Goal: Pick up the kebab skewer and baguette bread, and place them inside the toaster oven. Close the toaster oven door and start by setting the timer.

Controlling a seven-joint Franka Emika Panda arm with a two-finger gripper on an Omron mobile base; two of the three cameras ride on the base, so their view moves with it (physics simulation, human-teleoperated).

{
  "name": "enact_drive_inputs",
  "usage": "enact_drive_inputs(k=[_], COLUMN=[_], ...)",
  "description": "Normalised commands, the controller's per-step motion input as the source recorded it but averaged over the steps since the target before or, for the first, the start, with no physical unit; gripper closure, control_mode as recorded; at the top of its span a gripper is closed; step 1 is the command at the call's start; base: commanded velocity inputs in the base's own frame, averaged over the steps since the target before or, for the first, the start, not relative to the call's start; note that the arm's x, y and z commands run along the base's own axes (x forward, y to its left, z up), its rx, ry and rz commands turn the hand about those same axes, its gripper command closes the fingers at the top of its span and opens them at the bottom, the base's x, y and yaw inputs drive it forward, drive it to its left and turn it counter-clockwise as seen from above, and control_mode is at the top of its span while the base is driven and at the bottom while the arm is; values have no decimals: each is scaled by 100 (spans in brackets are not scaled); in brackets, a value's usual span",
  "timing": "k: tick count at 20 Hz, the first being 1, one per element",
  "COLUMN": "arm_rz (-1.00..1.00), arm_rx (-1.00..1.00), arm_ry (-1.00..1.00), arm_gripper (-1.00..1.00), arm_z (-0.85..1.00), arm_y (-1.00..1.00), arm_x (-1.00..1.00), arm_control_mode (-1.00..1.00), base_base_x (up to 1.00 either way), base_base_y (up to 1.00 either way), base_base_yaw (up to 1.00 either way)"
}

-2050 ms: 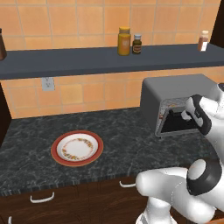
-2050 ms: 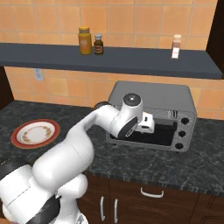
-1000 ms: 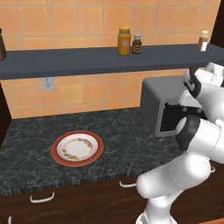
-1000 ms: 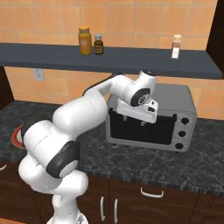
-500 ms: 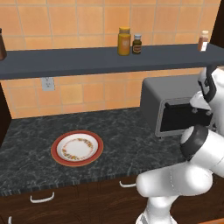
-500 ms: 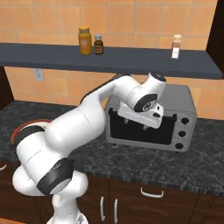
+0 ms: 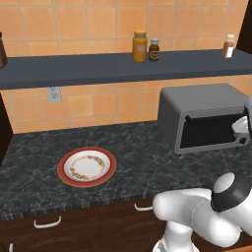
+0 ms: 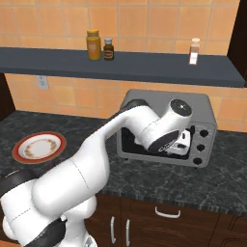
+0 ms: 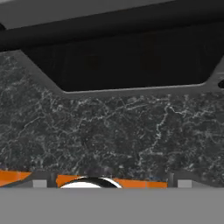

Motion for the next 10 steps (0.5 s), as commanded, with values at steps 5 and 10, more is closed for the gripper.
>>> enact_drive_inputs(k=[5, 10], arm_rz=[15, 27], arm_rx=[-11, -8], arm_ry=[-23, -27], arm_gripper=[-100, -100], arm_z=[0, 0], arm_y=[-70, -59], arm_x=[-30, -1], arm_control_mode=[-100, -100], base_base_x=[0, 0], base_base_y=[0, 0], base_base_yaw=[0, 0])
